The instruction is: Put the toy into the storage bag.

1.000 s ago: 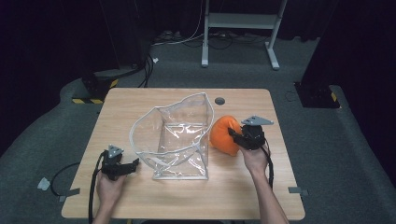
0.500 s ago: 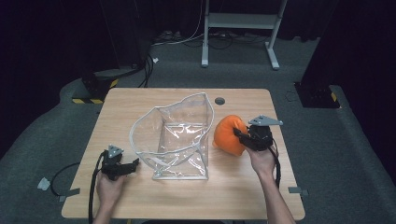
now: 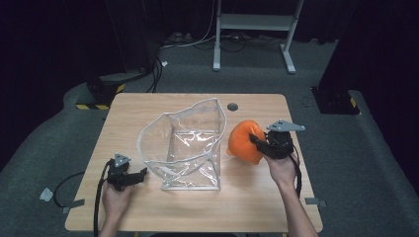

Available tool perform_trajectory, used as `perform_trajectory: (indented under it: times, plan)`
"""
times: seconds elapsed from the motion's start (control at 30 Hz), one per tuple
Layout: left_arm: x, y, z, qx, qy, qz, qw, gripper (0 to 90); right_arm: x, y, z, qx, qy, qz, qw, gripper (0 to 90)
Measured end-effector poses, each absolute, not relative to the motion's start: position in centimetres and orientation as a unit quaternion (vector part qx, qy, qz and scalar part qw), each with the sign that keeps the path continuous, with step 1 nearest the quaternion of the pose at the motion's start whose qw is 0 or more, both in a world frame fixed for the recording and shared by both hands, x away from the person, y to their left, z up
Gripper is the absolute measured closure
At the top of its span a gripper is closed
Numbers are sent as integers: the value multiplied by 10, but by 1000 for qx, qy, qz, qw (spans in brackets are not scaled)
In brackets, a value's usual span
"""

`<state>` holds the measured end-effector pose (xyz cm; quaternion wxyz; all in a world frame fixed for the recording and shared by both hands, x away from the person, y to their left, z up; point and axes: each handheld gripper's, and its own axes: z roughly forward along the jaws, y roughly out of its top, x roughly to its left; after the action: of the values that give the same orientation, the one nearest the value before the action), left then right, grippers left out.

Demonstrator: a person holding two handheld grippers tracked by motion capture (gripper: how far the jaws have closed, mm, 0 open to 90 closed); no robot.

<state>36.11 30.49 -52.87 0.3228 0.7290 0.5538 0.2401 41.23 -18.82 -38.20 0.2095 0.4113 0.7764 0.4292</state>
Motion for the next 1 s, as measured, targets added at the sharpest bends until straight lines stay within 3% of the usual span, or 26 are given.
perform_trajectory:
  times: [1.0]
  plan:
    - [361,305,-529,729,554,240,323,170,401,-202,-341,403,771,445,214,664]
